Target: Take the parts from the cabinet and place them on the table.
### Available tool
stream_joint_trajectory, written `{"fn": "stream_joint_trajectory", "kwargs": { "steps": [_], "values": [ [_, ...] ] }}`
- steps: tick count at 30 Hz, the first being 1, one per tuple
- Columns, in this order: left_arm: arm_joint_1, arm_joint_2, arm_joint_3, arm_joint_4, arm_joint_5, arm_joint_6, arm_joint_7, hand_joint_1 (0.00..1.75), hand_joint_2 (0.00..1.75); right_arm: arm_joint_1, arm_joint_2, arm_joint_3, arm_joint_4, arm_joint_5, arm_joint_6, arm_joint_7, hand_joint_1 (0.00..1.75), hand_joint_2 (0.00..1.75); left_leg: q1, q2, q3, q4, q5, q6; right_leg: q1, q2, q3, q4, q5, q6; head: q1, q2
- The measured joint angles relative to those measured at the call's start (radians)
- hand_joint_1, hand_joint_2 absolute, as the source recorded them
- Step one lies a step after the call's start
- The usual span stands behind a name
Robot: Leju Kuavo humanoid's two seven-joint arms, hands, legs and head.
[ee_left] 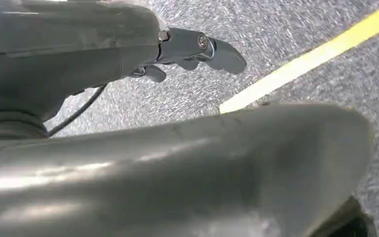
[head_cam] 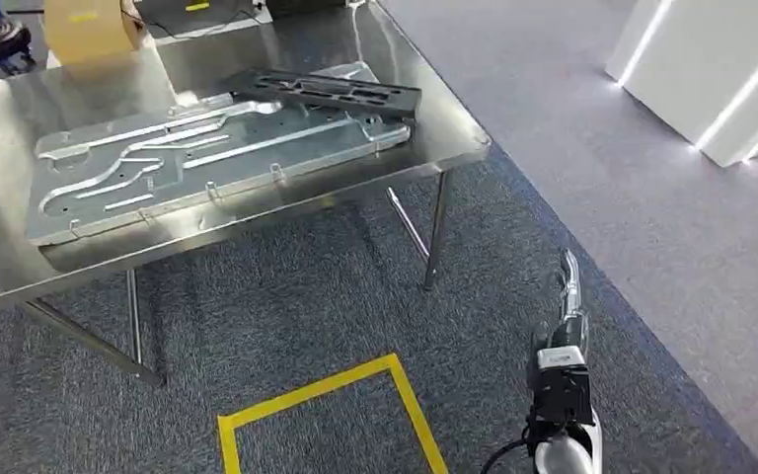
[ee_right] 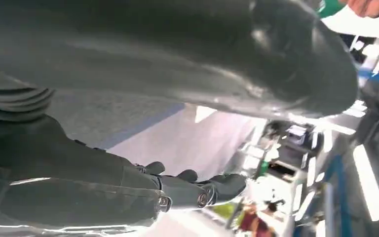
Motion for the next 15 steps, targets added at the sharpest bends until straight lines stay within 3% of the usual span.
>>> {"fn": "stream_joint_trajectory", "kwargs": {
  "steps": [1, 3, 4, 5, 6, 8, 9, 10, 12, 14, 15],
  "values": [
    [0.001, 0.0, -0.001, 0.0, 0.0, 0.001, 0.0, 0.0, 0.0, -0.003, 0.004, -0.008, 0.009, -0.008, 0.01, 0.0, 0.0, 0.0, 0.001, -0.029, -0.014, 0.037, -0.04, -0.005, 0.0, 0.008, -0.006, 0.0, 0.005, -0.007, -0.002, 0.0],
    [0.005, 0.003, -0.002, 0.0, 0.0, 0.003, 0.001, 0.0, 0.0, -0.008, 0.014, -0.022, 0.038, -0.024, 0.023, -0.001, 0.0, 0.0, 0.001, -0.049, -0.07, 0.194, -0.134, -0.007, 0.005, 0.022, -0.018, 0.0, 0.016, -0.015, -0.002, 0.0],
    [0.007, 0.003, -0.002, 0.0, -0.001, 0.005, 0.002, 0.0, 0.0, -0.007, 0.017, -0.029, 0.054, -0.03, 0.026, -0.002, 0.0, 0.0, 0.001, -0.051, -0.096, 0.264, -0.163, -0.007, 0.008, 0.03, -0.024, 0.001, 0.02, -0.017, -0.002, 0.0],
    [0.008, 0.005, -0.002, 0.0, -0.002, 0.005, 0.003, 0.0, 0.0, -0.007, 0.018, -0.038, 0.071, -0.036, 0.026, -0.004, 0.0, 0.0, 0.001, -0.051, -0.107, 0.304, -0.17, -0.005, 0.01, 0.037, -0.03, 0.002, 0.024, -0.017, -0.002, 0.0],
    [0.008, 0.005, -0.003, 0.0, -0.003, 0.005, 0.004, 0.0, 0.0, -0.008, 0.019, -0.047, 0.084, -0.04, 0.026, -0.006, 0.0, 0.0, 0.001, -0.051, -0.095, 0.292, -0.153, -0.002, 0.013, 0.046, -0.034, 0.003, 0.027, -0.016, -0.002, 0.0],
    [0.008, 0.009, -0.008, 0.0, -0.01, 0.006, 0.008, 0.0, 0.0, -0.01, 0.023, -0.069, 0.112, -0.054, 0.026, -0.012, 0.0, 0.0, -0.001, -0.057, -0.007, 0.151, -0.077, 0.012, 0.016, 0.066, -0.036, 0.003, 0.031, -0.014, -0.002, 0.0],
    [0.008, 0.011, -0.012, 0.0, -0.015, 0.006, 0.01, 0.0, 0.0, -0.011, 0.027, -0.079, 0.123, -0.06, 0.026, -0.012, 0.0, 0.0, -0.003, -0.075, 0.047, 0.058, -0.044, 0.021, 0.016, 0.074, -0.035, 0.003, 0.032, -0.013, -0.002, 0.0],
    [0.008, 0.017, -0.016, 0.0, -0.017, 0.005, 0.012, 0.0, 0.0, -0.013, 0.032, -0.089, 0.136, -0.065, 0.027, -0.014, 0.0, 0.0, -0.006, -0.109, 0.078, 0.001, -0.054, 0.03, 0.017, 0.077, -0.039, 0.003, 0.034, -0.01, -0.001, 0.0],
    [0.009, 0.017, -0.019, 0.0, -0.021, 0.002, 0.015, 0.0, 0.0, -0.015, 0.037, -0.105, 0.159, -0.077, 0.032, -0.012, 0.0, 0.0, -0.01, -0.103, 0.089, -0.022, -0.051, 0.03, 0.009, 0.092, -0.046, 0.005, 0.042, 0.002, -0.002, 0.0],
    [0.007, 0.018, -0.022, 0.0, -0.021, 0.0, 0.016, 0.0, 0.0, -0.015, 0.039, -0.126, 0.189, -0.097, 0.044, -0.008, 0.0, 0.0, -0.012, -0.09, 0.09, -0.034, -0.048, 0.037, 0.008, 0.105, -0.05, 0.001, 0.05, 0.014, -0.002, 0.0],
    [0.006, 0.018, -0.024, 0.0, -0.022, -0.002, 0.017, 0.0, 0.0, -0.017, 0.039, -0.142, 0.211, -0.109, 0.045, -0.002, 0.0, 0.0, 0.002, -0.078, 0.098, -0.053, -0.036, 0.044, 0.011, 0.095, -0.05, 0.006, 0.042, 0.018, -0.001, 0.0]
  ]
}}
